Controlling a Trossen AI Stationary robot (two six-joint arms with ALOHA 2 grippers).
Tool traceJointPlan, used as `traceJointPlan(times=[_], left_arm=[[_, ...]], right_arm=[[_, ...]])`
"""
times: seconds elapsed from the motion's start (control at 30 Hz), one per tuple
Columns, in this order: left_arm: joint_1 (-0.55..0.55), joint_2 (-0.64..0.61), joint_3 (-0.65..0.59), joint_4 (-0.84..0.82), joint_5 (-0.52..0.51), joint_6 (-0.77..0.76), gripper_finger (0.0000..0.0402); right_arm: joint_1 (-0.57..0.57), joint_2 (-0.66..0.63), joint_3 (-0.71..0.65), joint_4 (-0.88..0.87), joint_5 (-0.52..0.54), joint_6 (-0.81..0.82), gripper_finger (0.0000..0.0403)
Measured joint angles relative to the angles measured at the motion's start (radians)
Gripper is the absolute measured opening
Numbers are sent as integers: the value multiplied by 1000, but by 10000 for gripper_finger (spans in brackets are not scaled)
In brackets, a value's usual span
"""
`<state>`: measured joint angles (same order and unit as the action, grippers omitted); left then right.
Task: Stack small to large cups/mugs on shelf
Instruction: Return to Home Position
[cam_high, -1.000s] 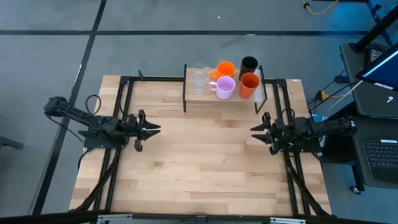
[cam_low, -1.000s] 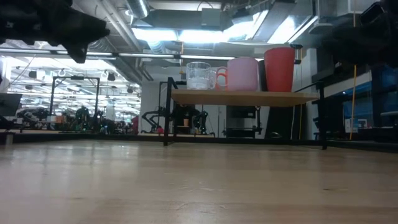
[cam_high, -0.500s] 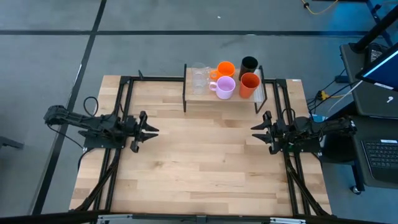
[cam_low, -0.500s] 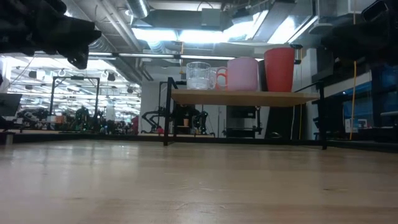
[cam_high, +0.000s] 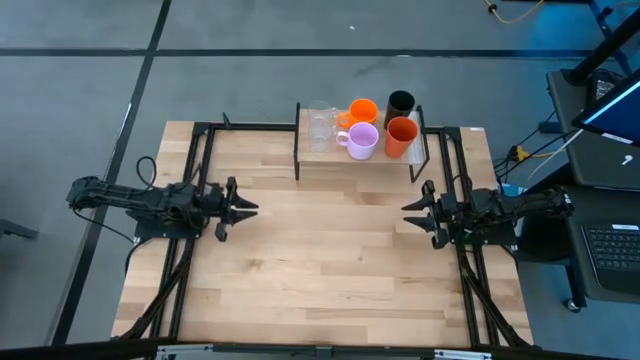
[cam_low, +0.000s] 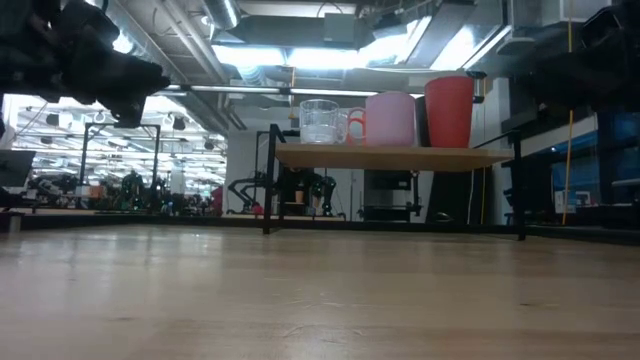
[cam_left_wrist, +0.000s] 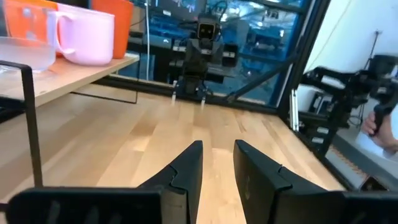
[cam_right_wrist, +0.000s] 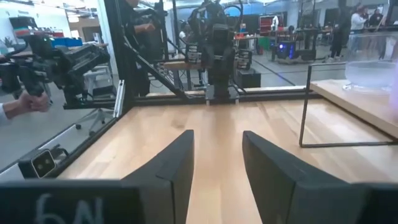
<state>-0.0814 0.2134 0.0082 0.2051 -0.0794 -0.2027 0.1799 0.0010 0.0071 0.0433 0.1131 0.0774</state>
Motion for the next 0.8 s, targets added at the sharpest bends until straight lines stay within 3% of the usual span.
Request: traceJointPlan(times=[0.8], left_arm=[[1,0,0,-63,-12,49,85]], right_arm=[[0,0,0,-1,-1,72,139]])
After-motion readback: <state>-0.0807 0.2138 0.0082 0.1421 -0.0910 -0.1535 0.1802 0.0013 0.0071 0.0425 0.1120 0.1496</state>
